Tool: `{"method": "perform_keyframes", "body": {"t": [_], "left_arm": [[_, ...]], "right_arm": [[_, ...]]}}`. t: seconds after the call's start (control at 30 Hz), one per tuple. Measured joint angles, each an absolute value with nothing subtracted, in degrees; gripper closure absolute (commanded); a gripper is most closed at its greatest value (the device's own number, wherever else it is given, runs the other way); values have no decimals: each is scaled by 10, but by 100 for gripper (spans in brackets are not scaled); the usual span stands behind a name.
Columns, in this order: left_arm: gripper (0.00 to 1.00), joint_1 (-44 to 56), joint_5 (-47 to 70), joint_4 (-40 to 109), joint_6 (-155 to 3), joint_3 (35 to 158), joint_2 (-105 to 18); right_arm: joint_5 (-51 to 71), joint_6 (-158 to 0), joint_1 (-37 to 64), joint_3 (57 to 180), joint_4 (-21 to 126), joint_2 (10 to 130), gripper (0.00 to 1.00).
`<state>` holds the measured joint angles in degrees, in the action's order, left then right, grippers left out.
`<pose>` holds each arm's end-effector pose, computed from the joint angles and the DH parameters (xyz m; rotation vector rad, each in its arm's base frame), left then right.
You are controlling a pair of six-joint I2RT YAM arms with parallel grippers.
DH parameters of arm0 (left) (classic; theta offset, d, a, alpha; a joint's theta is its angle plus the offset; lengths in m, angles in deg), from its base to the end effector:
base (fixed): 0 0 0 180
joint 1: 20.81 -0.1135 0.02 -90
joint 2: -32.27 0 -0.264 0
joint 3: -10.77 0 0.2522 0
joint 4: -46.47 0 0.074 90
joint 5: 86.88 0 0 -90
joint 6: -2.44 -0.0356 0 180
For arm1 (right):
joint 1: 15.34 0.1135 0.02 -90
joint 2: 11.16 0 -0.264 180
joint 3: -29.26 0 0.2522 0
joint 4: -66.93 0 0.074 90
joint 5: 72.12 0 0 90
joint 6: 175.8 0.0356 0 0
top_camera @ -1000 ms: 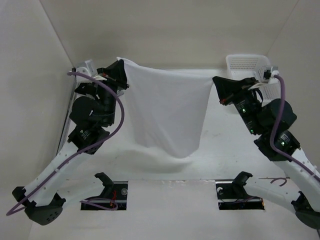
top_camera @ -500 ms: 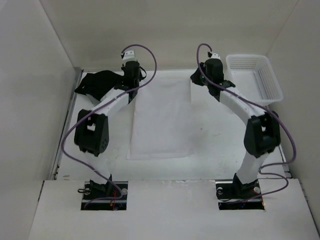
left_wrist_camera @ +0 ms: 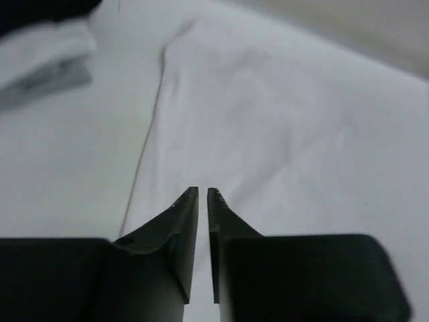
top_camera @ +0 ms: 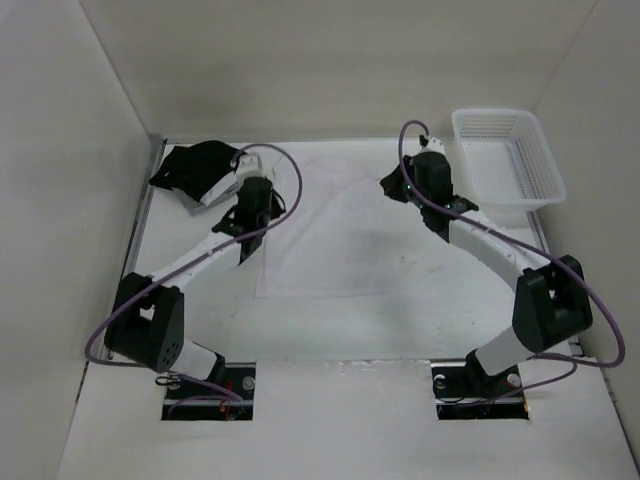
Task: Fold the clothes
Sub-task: Fold the tank top
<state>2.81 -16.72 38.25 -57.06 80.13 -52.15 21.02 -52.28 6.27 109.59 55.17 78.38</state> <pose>0.3132 -0.1238 0.2682 -0.3410 1.9323 -0.2802 0.3439 0.1341 0.2979 0.2427 1.9666 0.5823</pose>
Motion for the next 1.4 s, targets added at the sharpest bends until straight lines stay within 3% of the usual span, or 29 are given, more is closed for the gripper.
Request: {"method": "perform_keyframes", "body": {"t": [0.13, 0.23, 0.4, 0.8, 0.97, 1.1, 1.17, 1.3, 1.4], "left_arm": [[93, 41, -166, 319, -516, 633, -446], [80, 53, -173, 228, -469, 556, -372], [70, 65, -179, 152, -389, 515, -272], [68, 41, -154, 120, -350, 493, -279], [77, 44, -137, 129, -354, 492, -299], [77, 36, -127, 128, -356, 491, -298], [79, 32, -123, 129, -356, 490, -298], [94, 29, -120, 137, -359, 490, -305], [99, 29, -116, 143, -362, 490, -308]], "right_arm": [[215, -511, 123, 983, 573, 733, 99], [224, -503, 153, 922, 572, 700, 97], [247, -496, 197, 841, 580, 624, 95], [267, -484, 230, 769, 584, 590, 91], [267, -484, 230, 769, 589, 590, 90], [267, -485, 230, 769, 593, 590, 86], [267, -483, 230, 769, 594, 590, 79], [274, -478, 229, 767, 598, 589, 63], [282, -468, 222, 753, 591, 582, 60]]}}
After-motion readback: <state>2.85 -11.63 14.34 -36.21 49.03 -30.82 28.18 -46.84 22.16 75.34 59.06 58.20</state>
